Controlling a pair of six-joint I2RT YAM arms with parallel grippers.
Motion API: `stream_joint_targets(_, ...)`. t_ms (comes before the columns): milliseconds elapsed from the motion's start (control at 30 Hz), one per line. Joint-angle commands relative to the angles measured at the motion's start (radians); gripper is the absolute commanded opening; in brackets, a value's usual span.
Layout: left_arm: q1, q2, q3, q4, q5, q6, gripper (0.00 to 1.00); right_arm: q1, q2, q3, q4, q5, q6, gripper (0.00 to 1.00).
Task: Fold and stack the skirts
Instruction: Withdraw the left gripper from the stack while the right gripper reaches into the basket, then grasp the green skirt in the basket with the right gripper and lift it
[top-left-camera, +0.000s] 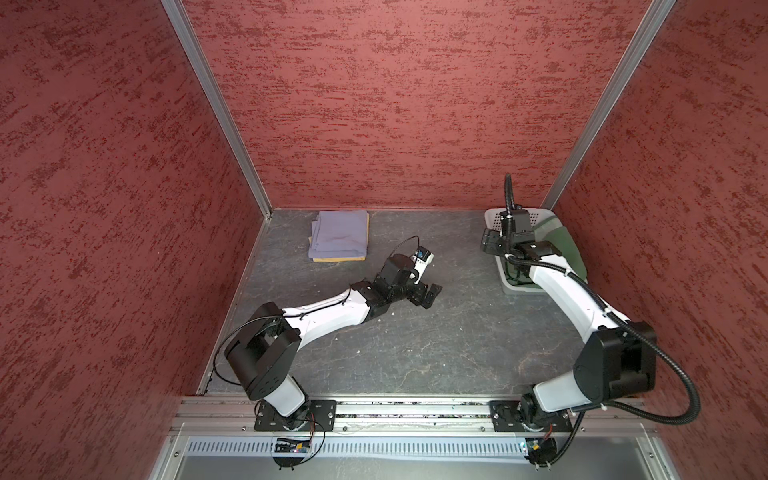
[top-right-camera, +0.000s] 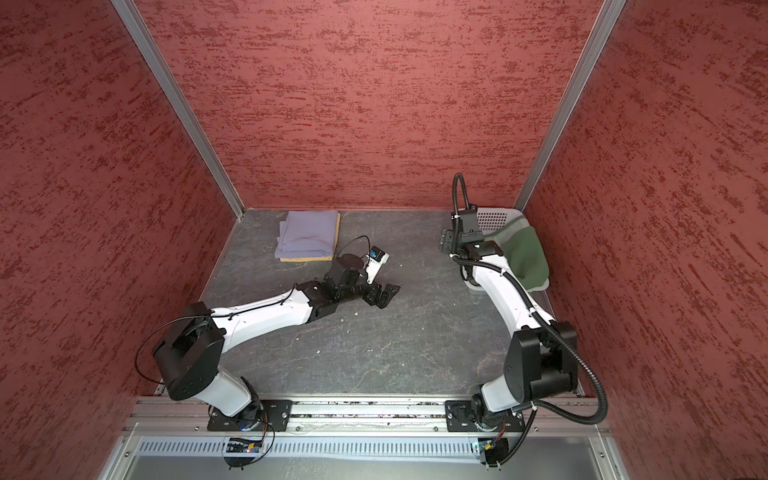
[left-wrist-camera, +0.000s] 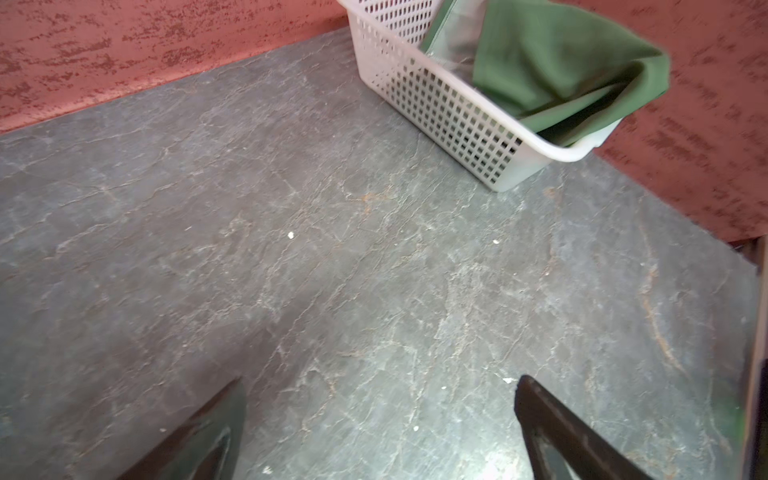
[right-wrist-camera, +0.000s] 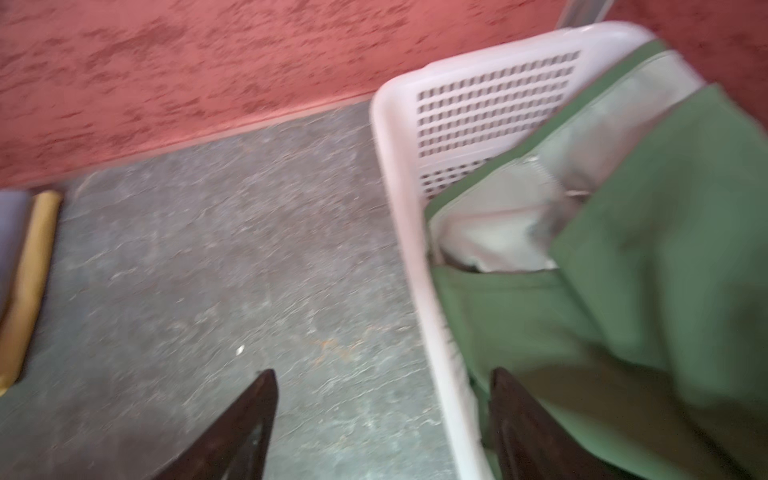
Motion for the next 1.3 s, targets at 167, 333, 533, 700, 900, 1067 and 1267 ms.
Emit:
stream_joint_targets(167,-0.007,-0.082,-0.106,0.138,-0.021,-0.100,0.99,-0.149,0.055,0.034,-0.065,0.012,-0.006,0.90)
stream_joint_targets(333,-0.004,-0.127,-0.126,0.130,-0.076,-0.109,0.99,-0.210,0.096,0.031,-0.061,-0.008,-0.009,0.91)
stream_joint_targets(533,0.007,-0.164,-0.143,0.111,-0.124,-0.123,0.99,-0.255,0.097,0.020,-0.058,0.043,-0.015,0.92)
stream_joint_targets(700,0.022,-0.177,-0.153,0.102,-0.138,-0.134,0.99,-0.273,0.064,0.020,-0.115,0.103,-0.011,0.92)
stream_joint_targets(900,0.041,-0.183,-0.163,0.102,-0.133,-0.139,0.99,-0.283,0.031,-0.020,-0.179,0.197,-0.004,0.92)
stream_joint_targets(1067,0.060,-0.194,-0.178,0.111,-0.119,-0.142,0.99,-0.303,0.030,-0.053,-0.211,0.264,-0.001,0.93)
stream_joint_targets(1267,0.090,-0.198,-0.195,0.123,-0.090,-0.153,0.99,-0.330,0.067,-0.087,-0.193,0.226,0.012,0.92)
